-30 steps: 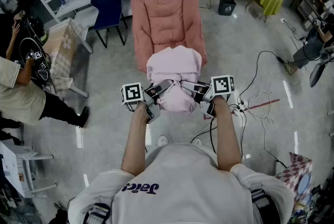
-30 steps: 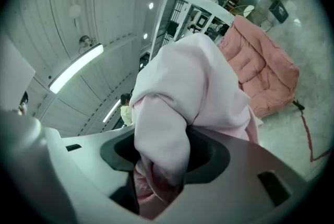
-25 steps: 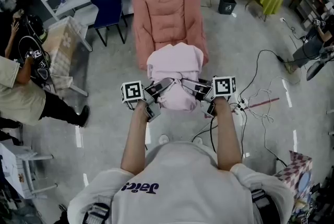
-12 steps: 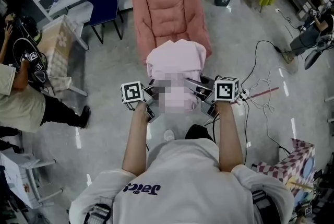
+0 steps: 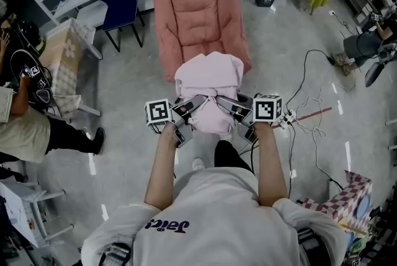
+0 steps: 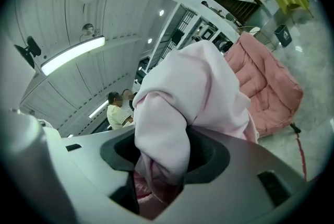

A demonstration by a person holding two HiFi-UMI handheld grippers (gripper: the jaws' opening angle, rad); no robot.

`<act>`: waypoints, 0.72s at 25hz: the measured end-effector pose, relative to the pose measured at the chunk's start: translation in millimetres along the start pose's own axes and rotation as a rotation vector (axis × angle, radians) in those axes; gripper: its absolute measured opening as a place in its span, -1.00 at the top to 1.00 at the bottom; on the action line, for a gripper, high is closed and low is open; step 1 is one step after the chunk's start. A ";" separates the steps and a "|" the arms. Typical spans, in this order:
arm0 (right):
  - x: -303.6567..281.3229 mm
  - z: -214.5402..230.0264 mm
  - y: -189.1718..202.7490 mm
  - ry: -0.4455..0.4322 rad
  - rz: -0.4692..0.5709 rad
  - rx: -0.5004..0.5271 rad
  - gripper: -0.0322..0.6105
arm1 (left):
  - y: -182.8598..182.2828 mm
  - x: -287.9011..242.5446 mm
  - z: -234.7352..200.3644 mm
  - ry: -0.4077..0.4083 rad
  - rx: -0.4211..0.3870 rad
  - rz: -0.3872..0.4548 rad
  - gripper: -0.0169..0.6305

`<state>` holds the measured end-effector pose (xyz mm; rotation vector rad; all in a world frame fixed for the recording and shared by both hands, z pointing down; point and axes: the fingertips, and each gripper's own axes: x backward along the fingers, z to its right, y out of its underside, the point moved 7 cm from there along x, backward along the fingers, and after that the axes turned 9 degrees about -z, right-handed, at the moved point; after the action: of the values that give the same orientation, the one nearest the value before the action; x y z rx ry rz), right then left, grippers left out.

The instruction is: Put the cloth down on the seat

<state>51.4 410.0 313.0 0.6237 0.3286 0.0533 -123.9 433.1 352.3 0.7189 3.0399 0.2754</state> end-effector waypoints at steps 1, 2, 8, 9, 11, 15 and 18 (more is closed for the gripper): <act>-2.6 7.2 -8.5 -0.007 -0.005 0.002 0.20 | -8.0 -4.8 -0.2 0.003 0.003 0.011 -0.11; -5.4 14.3 -18.6 -0.016 -0.010 0.006 0.20 | -17.3 -9.3 -1.6 0.000 0.009 0.022 -0.11; -8.3 59.4 -100.8 -0.053 -0.024 0.051 0.20 | -90.3 -54.5 2.5 -0.024 -0.031 0.063 -0.11; -5.4 67.3 -115.3 -0.061 -0.021 0.059 0.20 | -101.5 -64.9 3.9 -0.025 -0.039 0.073 -0.11; 5.0 84.1 -144.3 -0.079 -0.014 0.067 0.19 | -122.0 -91.0 7.0 -0.026 -0.048 0.093 -0.11; 31.4 120.4 -201.3 -0.103 -0.007 0.058 0.19 | -162.1 -149.5 10.4 -0.031 -0.062 0.108 -0.11; 32.1 140.0 -215.2 -0.115 0.001 0.043 0.19 | -175.1 -165.4 4.0 -0.029 -0.058 0.119 -0.11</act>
<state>115.6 161.0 285.4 0.6668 0.2187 0.0114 -53.5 206.2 312.5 0.8934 2.9536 0.3494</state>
